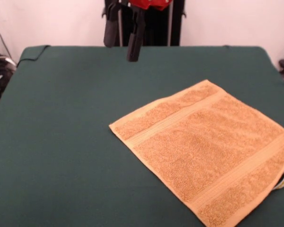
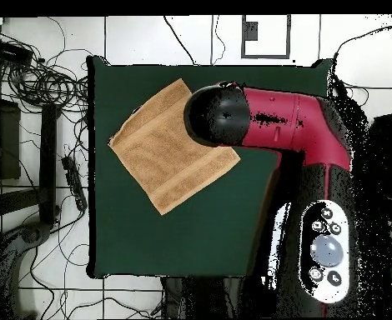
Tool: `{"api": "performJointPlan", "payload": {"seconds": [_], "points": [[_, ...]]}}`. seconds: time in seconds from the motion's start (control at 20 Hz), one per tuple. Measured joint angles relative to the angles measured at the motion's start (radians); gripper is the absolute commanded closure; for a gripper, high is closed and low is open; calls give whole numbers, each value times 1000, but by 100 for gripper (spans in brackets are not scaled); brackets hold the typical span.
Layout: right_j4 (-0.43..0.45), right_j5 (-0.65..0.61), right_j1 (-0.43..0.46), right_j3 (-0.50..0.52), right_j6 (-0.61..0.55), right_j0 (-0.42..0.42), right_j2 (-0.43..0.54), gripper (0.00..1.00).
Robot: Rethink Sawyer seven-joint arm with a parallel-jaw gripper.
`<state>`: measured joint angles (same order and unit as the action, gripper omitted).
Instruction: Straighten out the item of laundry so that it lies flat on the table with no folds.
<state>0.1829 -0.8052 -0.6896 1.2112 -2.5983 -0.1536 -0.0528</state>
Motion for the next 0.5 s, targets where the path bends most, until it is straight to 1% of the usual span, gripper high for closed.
{"api": "performJointPlan", "payload": {"seconds": [0.5], "points": [[19, 0, -13, 8, 0, -16, 49, 0]]}}
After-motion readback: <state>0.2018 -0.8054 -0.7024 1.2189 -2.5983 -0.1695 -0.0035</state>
